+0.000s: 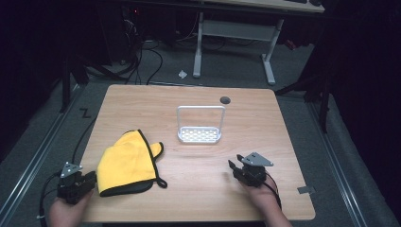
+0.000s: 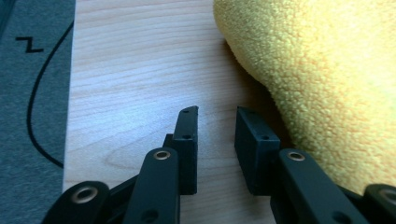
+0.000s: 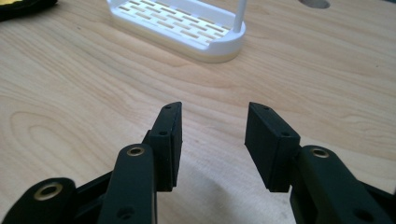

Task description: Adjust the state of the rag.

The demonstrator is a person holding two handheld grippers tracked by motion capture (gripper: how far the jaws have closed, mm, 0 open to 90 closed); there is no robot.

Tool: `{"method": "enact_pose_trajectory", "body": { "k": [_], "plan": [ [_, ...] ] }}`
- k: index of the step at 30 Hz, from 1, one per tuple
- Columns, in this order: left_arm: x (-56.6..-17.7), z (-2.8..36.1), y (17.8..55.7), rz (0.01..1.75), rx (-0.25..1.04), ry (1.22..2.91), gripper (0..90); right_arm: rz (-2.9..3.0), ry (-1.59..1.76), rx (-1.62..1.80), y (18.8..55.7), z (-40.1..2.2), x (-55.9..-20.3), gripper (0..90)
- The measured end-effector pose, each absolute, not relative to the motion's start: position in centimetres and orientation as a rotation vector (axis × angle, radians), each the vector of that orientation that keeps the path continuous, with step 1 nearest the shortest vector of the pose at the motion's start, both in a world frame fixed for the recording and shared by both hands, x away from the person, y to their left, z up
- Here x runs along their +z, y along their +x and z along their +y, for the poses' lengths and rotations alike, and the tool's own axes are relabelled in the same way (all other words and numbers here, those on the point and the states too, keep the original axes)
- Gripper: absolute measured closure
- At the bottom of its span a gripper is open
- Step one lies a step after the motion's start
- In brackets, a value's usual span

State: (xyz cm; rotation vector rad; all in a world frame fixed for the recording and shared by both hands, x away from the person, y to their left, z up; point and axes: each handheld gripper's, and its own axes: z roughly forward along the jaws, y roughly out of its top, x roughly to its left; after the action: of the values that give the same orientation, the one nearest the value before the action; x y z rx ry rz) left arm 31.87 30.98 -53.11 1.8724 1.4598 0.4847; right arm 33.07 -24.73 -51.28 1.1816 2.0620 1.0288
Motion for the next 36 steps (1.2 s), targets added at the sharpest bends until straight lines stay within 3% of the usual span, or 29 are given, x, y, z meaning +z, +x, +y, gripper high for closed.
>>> {"method": "enact_pose_trajectory", "body": {
  "k": [10,14,23,29,36],
  "plan": [
    [-53.2,31.5,32.2,1.441,0.458,1.855,74.9,2.083,1.154,1.001,33.1,-24.2,-51.6,52.2],
    [-52.9,32.0,32.1,1.435,0.447,1.838,89.4,2.093,1.153,0.988,33.2,-24.0,-51.8,51.3],
    [-51.8,33.9,31.9,1.448,0.499,1.733,89.9,2.107,1.144,0.995,33.1,-23.7,-51.8,51.1],
    [-50.5,32.8,32.3,1.379,0.521,1.697,79.0,2.120,1.129,0.989,33.1,-23.4,-51.9,50.2],
    [-48.7,30.8,33.1,1.294,0.482,1.656,53.6,2.136,1.120,0.978,33.1,-23.2,-52.0,48.6]
  ]
}}
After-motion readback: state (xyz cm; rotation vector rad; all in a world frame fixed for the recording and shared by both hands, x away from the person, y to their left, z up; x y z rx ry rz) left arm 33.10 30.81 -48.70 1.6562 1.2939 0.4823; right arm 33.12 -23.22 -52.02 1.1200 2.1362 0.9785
